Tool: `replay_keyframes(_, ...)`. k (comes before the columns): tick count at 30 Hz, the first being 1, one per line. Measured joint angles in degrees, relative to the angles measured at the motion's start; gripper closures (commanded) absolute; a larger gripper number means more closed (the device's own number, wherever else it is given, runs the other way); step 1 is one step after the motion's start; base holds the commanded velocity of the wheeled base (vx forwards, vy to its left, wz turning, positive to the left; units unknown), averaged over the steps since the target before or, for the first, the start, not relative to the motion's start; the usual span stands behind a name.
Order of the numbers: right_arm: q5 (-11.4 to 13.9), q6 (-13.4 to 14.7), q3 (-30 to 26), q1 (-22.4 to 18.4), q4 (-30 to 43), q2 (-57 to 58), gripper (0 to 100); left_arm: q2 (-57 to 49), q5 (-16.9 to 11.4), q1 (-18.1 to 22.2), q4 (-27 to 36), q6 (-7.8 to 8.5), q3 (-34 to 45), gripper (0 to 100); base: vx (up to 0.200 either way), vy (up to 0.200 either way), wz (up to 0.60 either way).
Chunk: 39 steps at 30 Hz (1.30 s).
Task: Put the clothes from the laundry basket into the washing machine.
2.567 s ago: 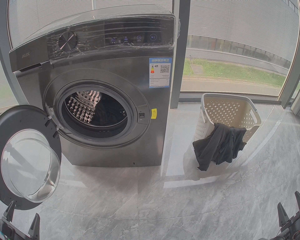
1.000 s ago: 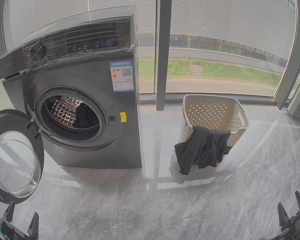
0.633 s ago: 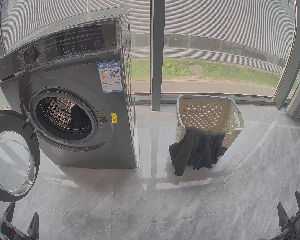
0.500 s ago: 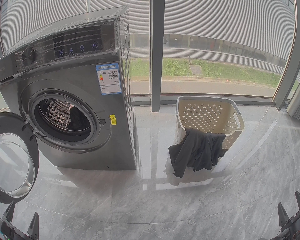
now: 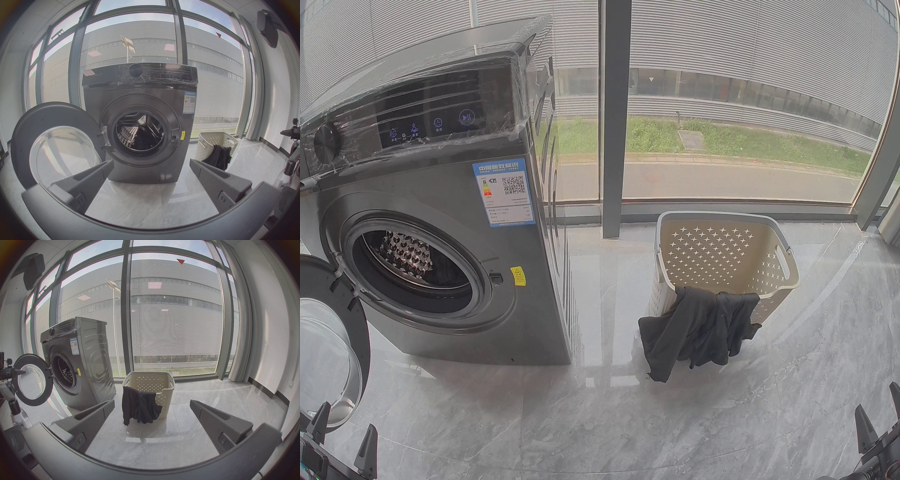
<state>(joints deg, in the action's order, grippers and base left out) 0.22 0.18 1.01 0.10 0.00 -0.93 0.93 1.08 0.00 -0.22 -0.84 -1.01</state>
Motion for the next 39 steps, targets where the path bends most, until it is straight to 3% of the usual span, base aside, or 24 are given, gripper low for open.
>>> replay_keyframes(9, 0.0, 0.0, 0.0, 0.0, 0.0, 0.0, 0, 0.0, 0.2, 0.1, 0.0, -0.11, 0.0, 0, 0.0, 0.0, 0.0)
replay_keyframes(36, 0.0, 0.0, 0.0, 0.0, 0.0, 0.0, 0, 0.0, 0.3, 0.1, 0.0, 0.05, 0.0, 0, 0.0, -0.2, 0.0)
replay_keyframes(39, 0.0, 0.0, 0.0, 0.0, 0.0, 0.0, 0, 0.0, 0.2, 0.0, 0.0, 0.0, 0.0, 0, 0.0, 0.0, 0.0)
